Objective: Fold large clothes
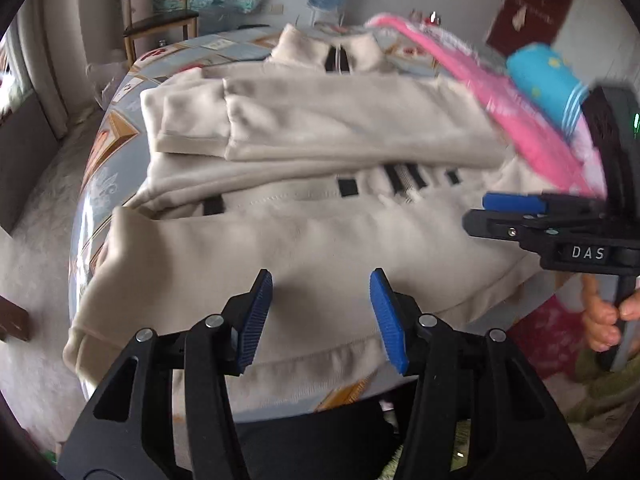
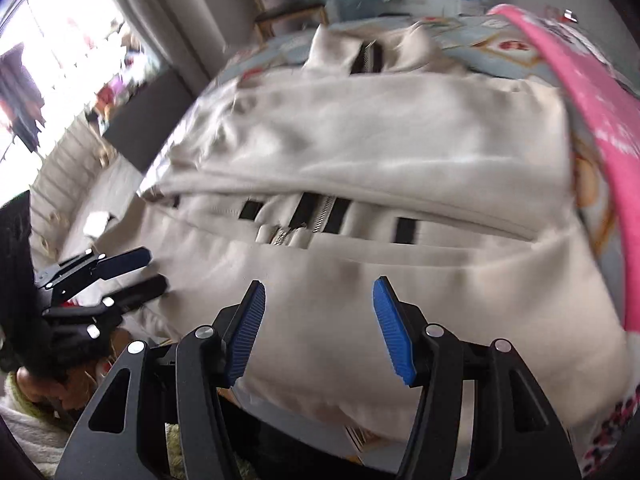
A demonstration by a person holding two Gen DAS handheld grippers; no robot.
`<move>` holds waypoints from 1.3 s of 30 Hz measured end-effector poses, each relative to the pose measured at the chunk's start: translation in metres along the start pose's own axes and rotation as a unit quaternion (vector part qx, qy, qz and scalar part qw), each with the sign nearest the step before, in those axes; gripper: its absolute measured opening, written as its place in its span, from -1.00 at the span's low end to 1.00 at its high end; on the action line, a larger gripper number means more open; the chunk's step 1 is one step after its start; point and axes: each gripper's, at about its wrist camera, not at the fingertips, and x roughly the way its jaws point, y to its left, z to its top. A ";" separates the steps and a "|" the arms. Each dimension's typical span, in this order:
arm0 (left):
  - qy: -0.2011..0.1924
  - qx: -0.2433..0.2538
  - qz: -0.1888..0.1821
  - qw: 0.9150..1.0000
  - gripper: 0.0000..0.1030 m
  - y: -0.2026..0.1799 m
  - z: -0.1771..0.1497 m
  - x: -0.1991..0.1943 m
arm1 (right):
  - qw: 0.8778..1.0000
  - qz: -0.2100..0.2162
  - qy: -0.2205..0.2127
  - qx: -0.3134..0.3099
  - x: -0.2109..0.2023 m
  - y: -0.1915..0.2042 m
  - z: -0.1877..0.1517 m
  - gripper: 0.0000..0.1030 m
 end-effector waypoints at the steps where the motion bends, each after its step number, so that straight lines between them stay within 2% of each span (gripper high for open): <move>1: 0.003 0.010 0.008 1.000 -0.07 -0.004 -0.001 0.005 | 1.000 -0.004 0.010 -0.009 0.006 0.002 0.000 0.07; 4: 0.001 0.031 0.027 0.999 -0.16 -0.008 -0.005 0.010 | 0.999 -0.020 0.021 -0.038 0.014 0.008 -0.003 -0.03; 6: -0.004 0.050 0.043 0.998 -0.35 -0.012 -0.007 0.011 | 0.999 -0.007 0.027 -0.041 0.015 0.012 -0.002 -0.37; 7: -0.007 0.058 0.047 0.997 -0.44 -0.013 -0.008 0.011 | 0.998 -0.008 0.030 -0.052 0.016 0.015 -0.002 -0.42; 9: -0.010 0.065 0.047 0.997 -0.78 -0.013 -0.008 0.009 | 0.997 -0.010 0.031 -0.068 0.015 0.022 -0.002 -0.65; 10: -0.012 0.070 0.049 0.996 -0.85 -0.014 -0.008 0.009 | 0.997 -0.017 0.030 -0.074 0.014 0.025 -0.002 -0.72; 11: -0.014 0.074 0.050 0.996 -0.94 -0.015 -0.007 0.009 | 0.996 -0.023 0.030 -0.079 0.013 0.027 0.001 -0.87; 14: -0.034 0.076 0.049 0.995 -0.97 -0.015 -0.001 -0.001 | 0.997 -0.023 0.018 -0.069 0.001 0.027 0.008 -0.91; 17: -0.078 0.079 0.051 0.992 -0.97 -0.016 0.012 -0.024 | 0.997 -0.028 -0.020 -0.064 -0.023 0.030 0.019 -0.91; 19: -0.090 0.081 0.057 0.991 -0.97 -0.016 0.020 -0.026 | 0.997 -0.037 -0.035 -0.066 -0.026 0.032 0.025 -0.91; 20: -0.089 0.081 0.059 0.991 -0.97 -0.016 0.023 -0.023 | 0.997 -0.041 -0.032 -0.066 -0.019 0.030 0.027 -0.91; 25: -0.029 0.084 0.067 0.994 -0.96 -0.009 0.019 0.029 | 0.997 -0.046 -0.003 -0.056 0.025 0.020 0.023 -0.91; 28: -0.034 0.096 0.075 0.992 -0.96 -0.013 0.016 0.028 | 0.998 -0.035 -0.009 -0.049 0.018 0.017 0.025 -0.90; 32: -0.033 0.071 0.061 0.995 -0.95 -0.005 0.016 0.028 | 0.998 -0.021 -0.047 -0.041 -0.012 0.017 0.026 -0.86; 34: -0.035 0.061 0.054 0.996 -0.95 -0.003 0.015 0.027 | 0.996 0.016 -0.063 -0.055 -0.022 0.025 0.026 -0.86; 36: -0.036 0.053 0.046 0.997 -0.94 0.000 0.015 0.027 | 0.996 0.032 -0.055 -0.069 -0.015 0.034 0.025 -0.86; 39: -0.038 0.041 0.029 0.998 -0.89 0.006 0.014 0.025 | 0.996 0.027 -0.014 -0.080 0.020 0.041 0.022 -0.86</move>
